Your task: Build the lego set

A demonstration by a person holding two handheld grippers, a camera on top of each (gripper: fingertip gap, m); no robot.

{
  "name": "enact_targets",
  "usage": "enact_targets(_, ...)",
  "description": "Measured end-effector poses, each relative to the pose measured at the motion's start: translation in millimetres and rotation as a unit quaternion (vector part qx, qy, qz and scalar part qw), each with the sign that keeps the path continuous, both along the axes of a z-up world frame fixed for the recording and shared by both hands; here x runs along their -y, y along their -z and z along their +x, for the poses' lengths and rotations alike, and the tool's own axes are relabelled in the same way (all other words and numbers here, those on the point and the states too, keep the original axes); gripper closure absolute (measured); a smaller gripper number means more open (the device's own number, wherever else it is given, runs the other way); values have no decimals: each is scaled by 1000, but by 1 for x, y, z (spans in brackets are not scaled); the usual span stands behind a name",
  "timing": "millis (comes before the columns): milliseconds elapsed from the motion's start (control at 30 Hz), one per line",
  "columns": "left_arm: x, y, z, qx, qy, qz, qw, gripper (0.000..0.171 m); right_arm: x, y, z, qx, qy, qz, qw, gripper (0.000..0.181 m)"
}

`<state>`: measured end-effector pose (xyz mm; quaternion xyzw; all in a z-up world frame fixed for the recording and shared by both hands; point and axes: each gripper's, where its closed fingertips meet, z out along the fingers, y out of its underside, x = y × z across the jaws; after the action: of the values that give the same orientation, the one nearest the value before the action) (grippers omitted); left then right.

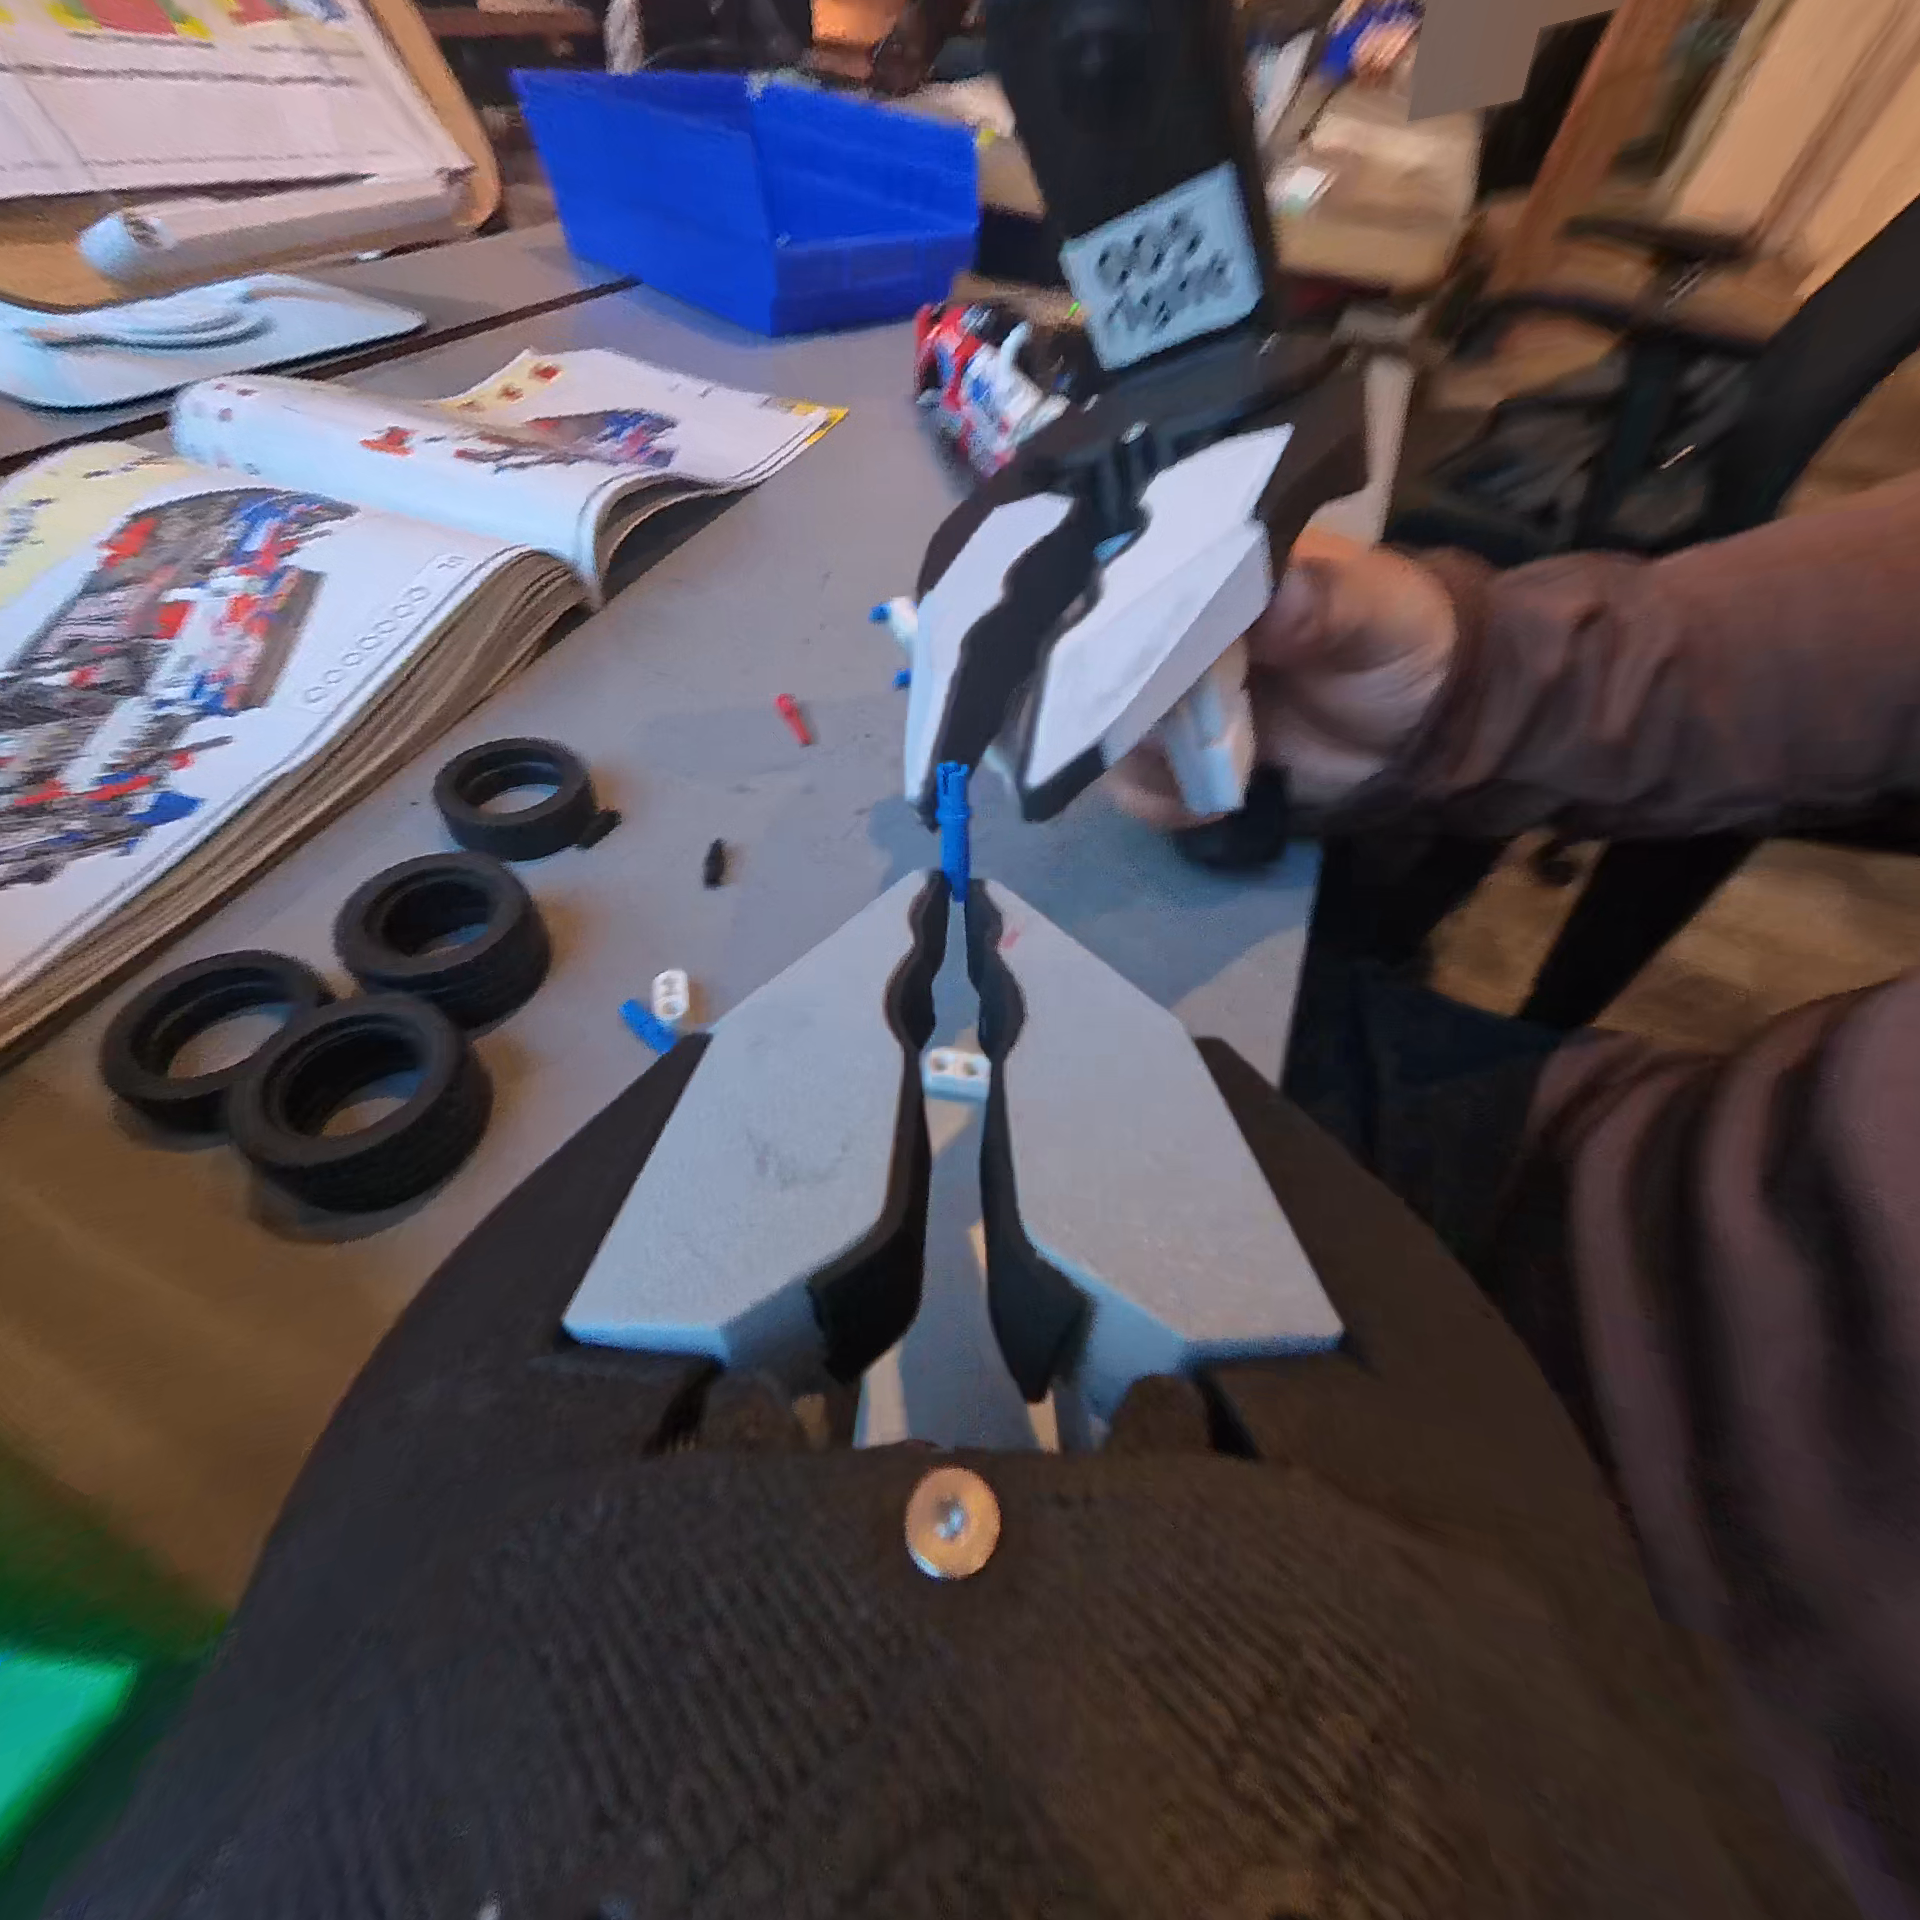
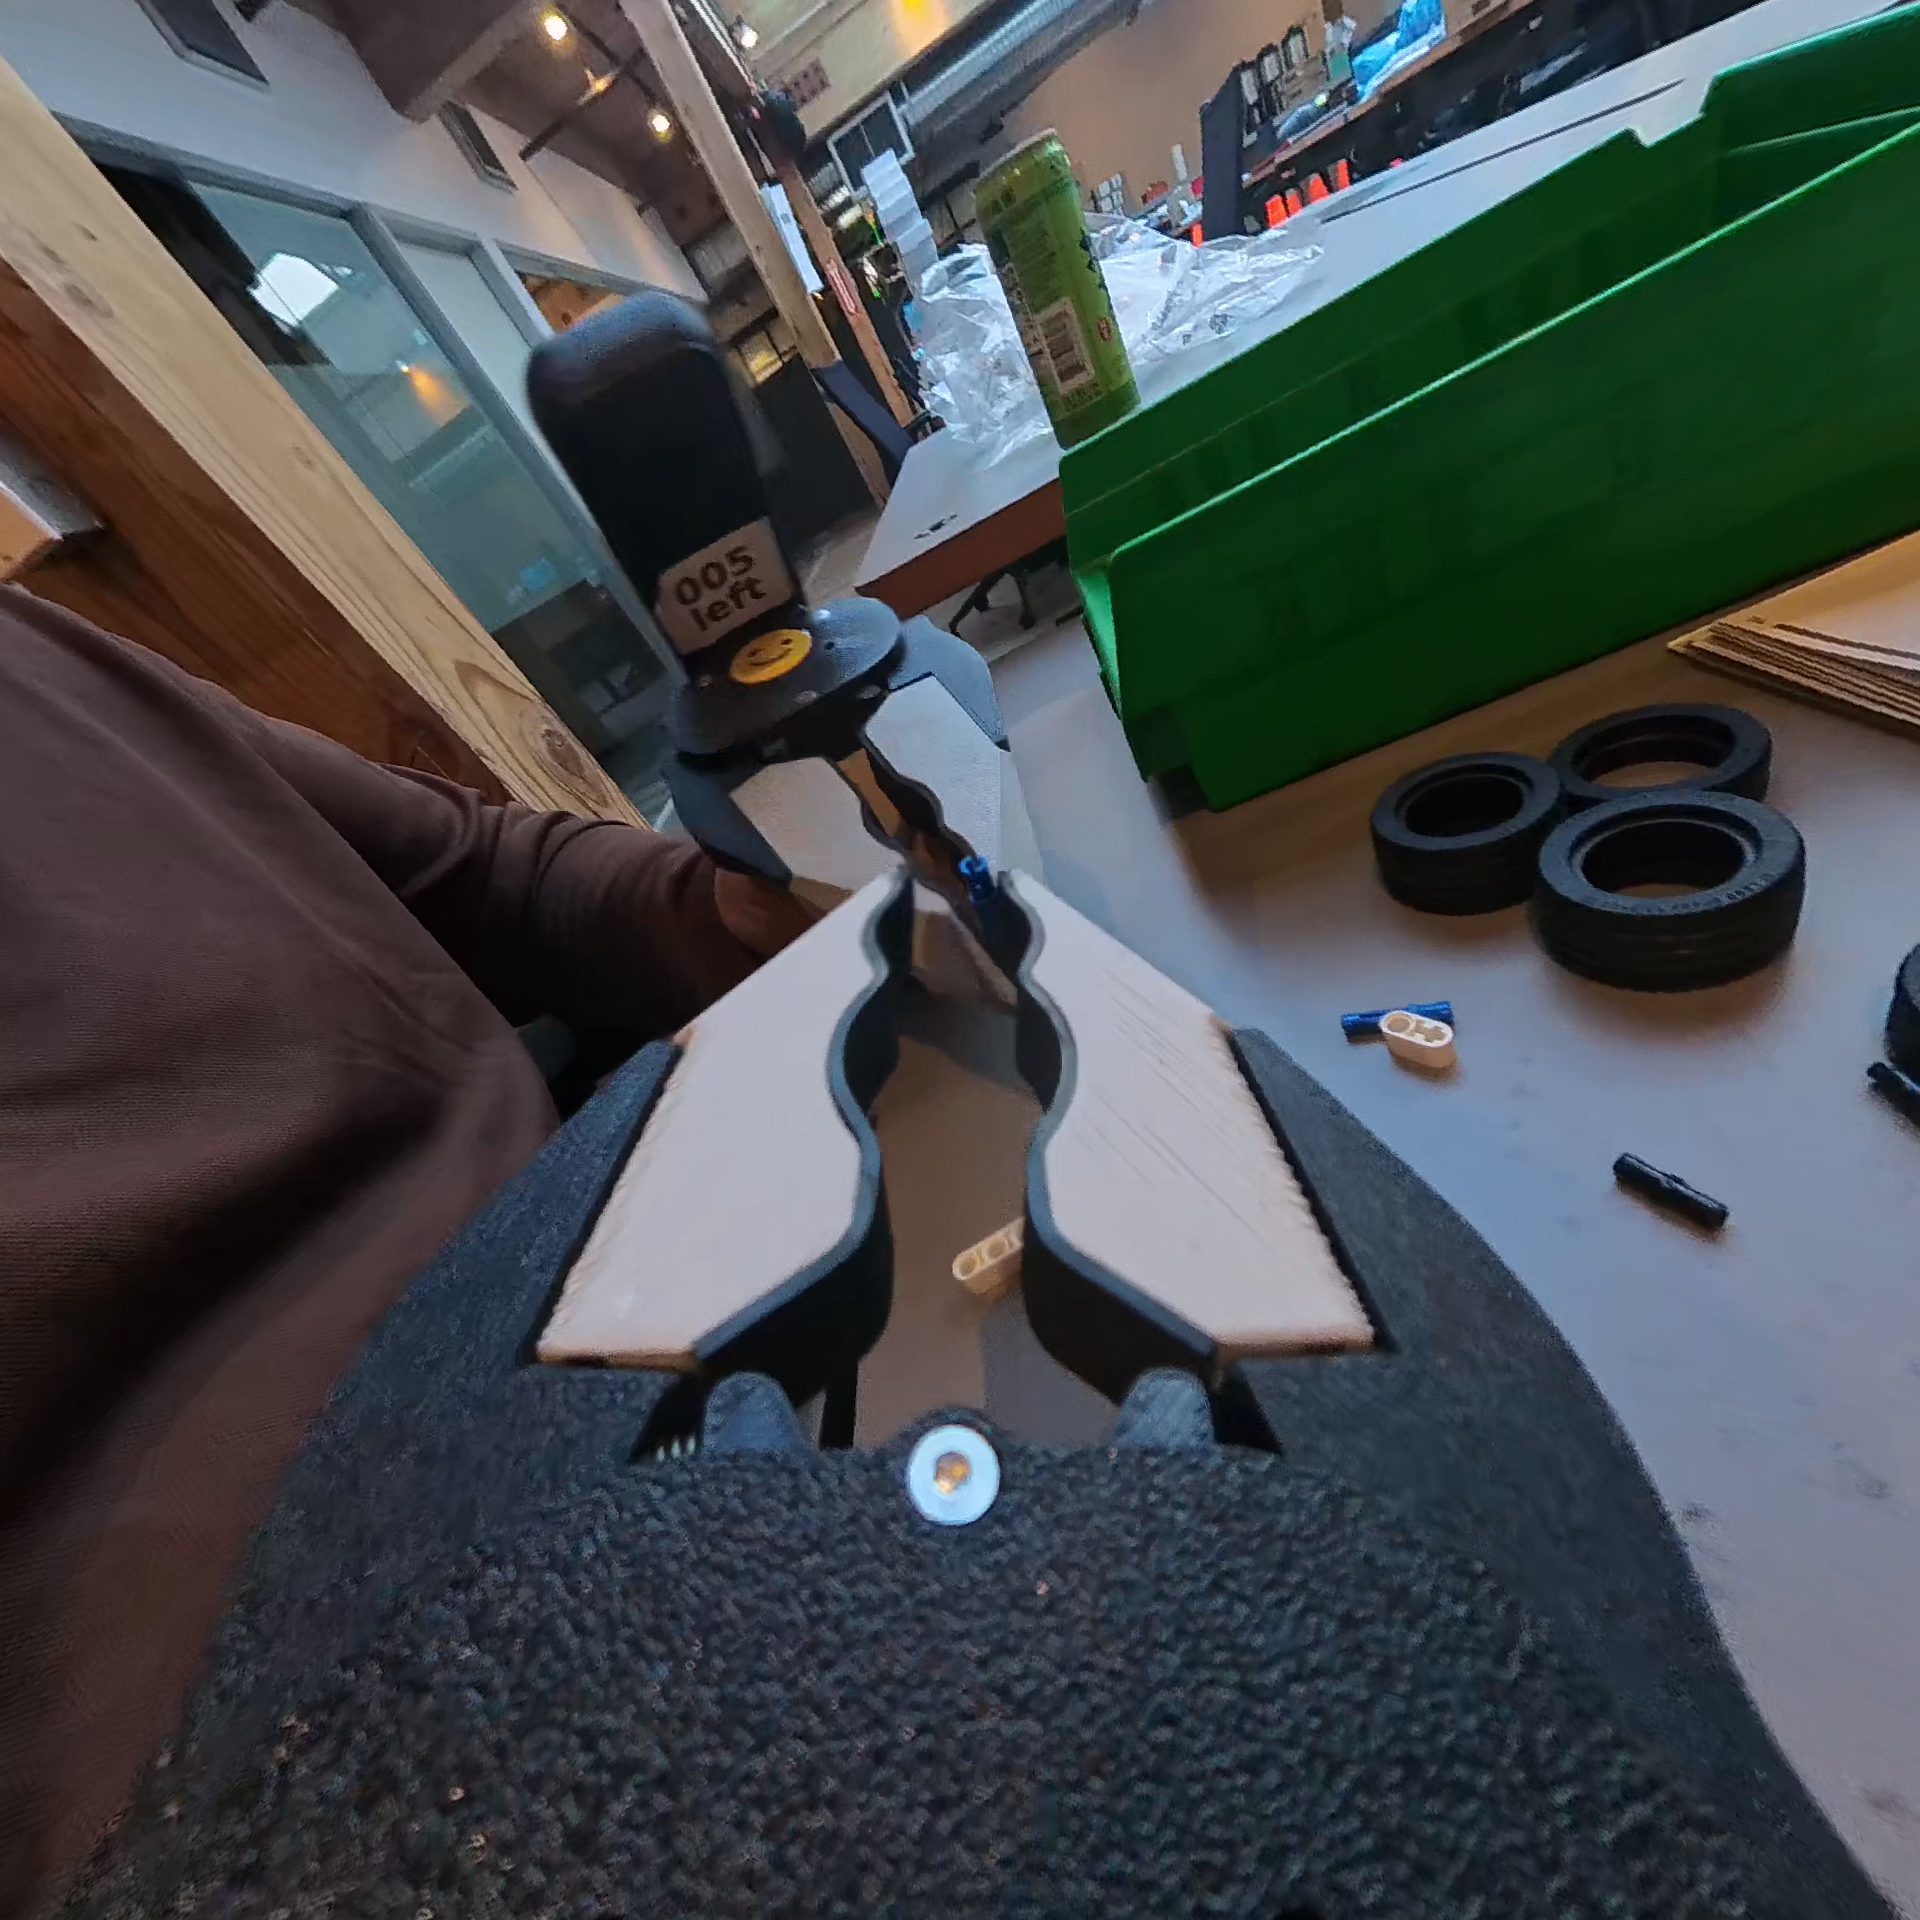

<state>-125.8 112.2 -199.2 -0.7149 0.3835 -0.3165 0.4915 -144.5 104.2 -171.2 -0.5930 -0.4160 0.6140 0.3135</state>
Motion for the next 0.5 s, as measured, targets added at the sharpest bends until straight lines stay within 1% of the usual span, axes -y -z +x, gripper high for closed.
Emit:
enact_targets(67, -3, 7, -2, -45, -18, 26, 998, 171, -1, 3, 0, 14, 3, 12, 1000, 163)
enact_targets(100, -4, 9, -3, -65, -24, 39, 997, 171, -1, 5, 0, 22, 7, 23, 999, 165)
enact_targets(167, -3, 12, -3, -91, -27, 60, 994, 171, -4, 10, 2, 46, 21, 54, 997, 176)
enact_targets(233, -3, 15, -3, -112, -29, 74, 991, 171, -4, 13, 3, 62, 23, 79, 995, 176)
enact_targets(500, -7, 24, 0, -142, -31, 79, 986, 171, -8, 25, 7, 121, 38, 153, 980, 177)
